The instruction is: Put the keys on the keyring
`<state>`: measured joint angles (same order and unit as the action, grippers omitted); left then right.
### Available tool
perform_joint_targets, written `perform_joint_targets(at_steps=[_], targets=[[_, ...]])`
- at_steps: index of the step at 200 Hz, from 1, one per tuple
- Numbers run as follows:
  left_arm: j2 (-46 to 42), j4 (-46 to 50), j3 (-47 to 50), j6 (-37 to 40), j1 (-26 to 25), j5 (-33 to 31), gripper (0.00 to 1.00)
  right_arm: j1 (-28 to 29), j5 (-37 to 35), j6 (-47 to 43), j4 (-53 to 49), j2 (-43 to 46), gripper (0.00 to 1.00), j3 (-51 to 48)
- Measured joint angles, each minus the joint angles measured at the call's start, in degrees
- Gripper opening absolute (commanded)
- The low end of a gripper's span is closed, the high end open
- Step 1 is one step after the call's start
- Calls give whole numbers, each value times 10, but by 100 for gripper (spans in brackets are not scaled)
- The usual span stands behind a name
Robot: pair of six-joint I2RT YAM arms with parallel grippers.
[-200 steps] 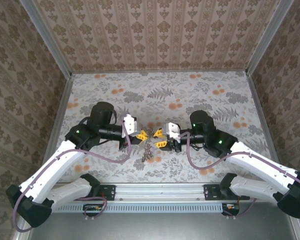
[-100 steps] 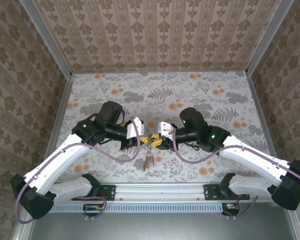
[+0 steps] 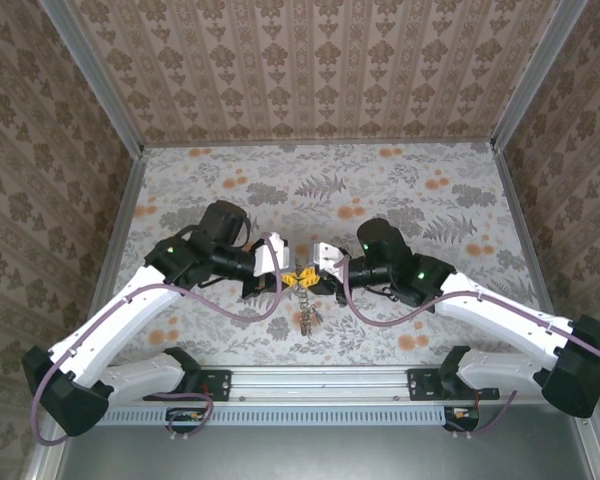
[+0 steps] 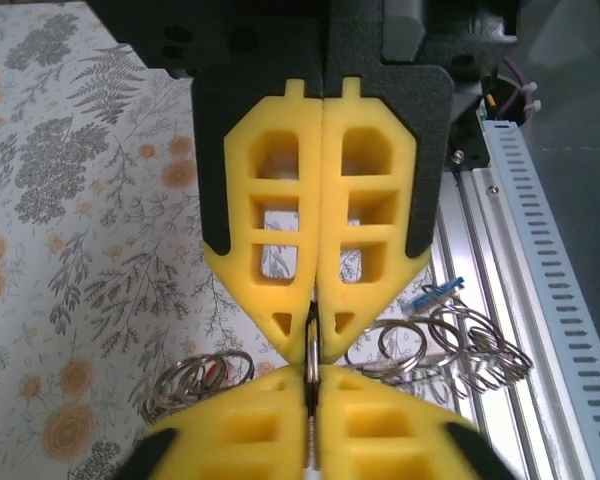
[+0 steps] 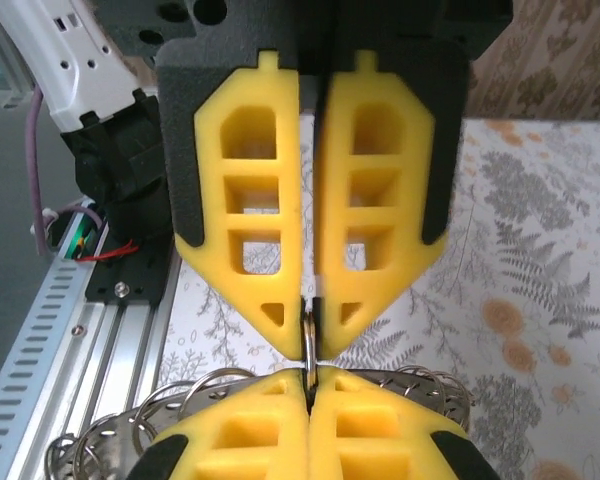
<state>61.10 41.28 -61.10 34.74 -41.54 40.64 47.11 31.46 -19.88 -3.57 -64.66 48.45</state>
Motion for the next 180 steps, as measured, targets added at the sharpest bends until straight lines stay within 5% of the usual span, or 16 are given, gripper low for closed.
perform_joint_targets(at_steps=[81,136,180], targets=[[-94,-74,33,-52,38,45,27,0,32,125,285,32,0,-110],[-93,-99,33,-64,38,58,29,0,43,141,321,32,0,-110],[-93,-113,33,-74,38,90,16,0,48,143,330,32,0,-110]])
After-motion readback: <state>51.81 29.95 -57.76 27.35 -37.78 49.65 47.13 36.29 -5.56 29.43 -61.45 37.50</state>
